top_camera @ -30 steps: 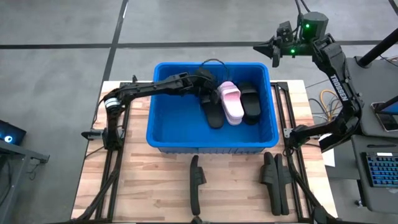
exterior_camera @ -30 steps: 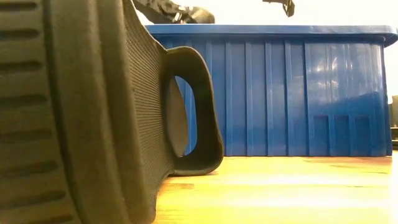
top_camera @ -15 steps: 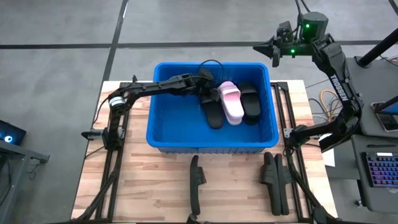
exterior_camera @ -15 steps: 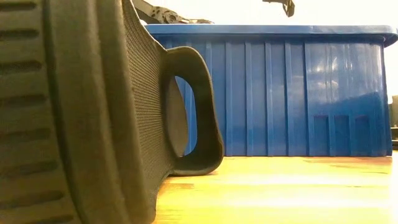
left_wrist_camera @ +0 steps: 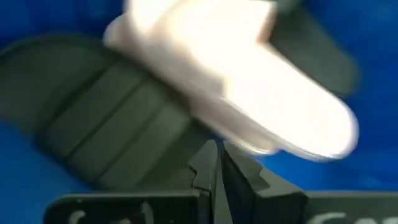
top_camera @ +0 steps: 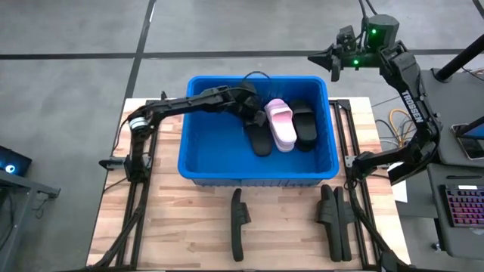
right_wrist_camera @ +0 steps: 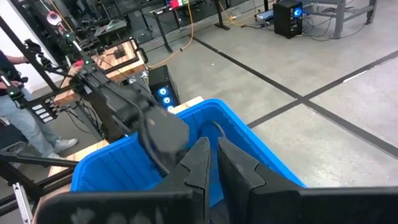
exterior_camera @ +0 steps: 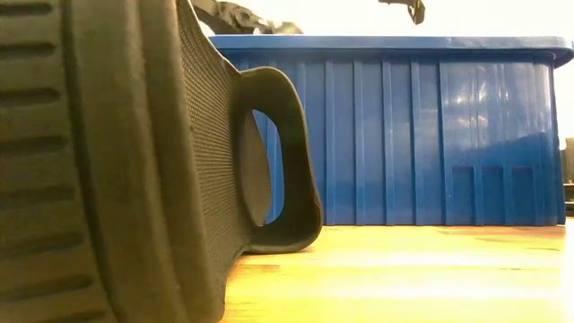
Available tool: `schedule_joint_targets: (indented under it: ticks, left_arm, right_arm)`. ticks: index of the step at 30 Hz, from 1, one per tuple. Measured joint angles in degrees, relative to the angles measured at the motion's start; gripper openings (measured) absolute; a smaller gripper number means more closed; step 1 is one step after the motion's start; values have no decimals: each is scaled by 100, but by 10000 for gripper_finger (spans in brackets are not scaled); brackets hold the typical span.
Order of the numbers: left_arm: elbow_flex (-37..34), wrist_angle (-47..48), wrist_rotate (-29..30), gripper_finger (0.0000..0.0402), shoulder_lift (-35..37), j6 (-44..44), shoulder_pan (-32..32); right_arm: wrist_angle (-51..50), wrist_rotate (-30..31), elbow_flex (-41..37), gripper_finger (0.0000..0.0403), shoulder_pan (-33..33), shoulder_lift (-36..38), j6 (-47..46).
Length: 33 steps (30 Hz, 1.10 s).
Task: Pick and place slides into bin
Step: Put the black slide into the blue bin
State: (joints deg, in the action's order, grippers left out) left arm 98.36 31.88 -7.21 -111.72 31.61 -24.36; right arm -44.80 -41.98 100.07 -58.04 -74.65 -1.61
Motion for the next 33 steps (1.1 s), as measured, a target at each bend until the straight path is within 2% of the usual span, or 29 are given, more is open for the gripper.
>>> schedule_joint_targets:
  ticks: [3,5,8,14,17,20,22,26,33]
  left_arm:
    - [1,-13,-247,8,328,-235,110]
    - [-32,0,-181,8,610,-466,225]
    - [-39,-72,421,8,1150,-890,471]
    - [-107,-881,1474,8,2412,-2037,1130]
    - [-133,-894,1717,8,2979,-2485,1384]
    - [-224,-850,1740,8,3510,-2745,1548]
    - [-259,-722,1738,8,3829,-2796,1637]
    - [-347,-230,1689,8,4444,-2790,1790]
    - [-822,179,1455,8,5428,-2751,1959]
  right_arm:
    - [-9,-3,0,22,1,1,2]
    - [-71,-20,0,22,2,12,9]
    - [-139,-28,0,22,2,76,124]
    - [-139,-45,0,22,140,391,383]
    - [-129,-14,0,22,373,581,108]
    - [-130,229,0,22,876,785,-216]
    - [-137,802,0,22,1408,918,-363]
    - [-168,2486,0,22,2823,1127,-797]
    - [-168,5734,4,22,6110,991,-1171]
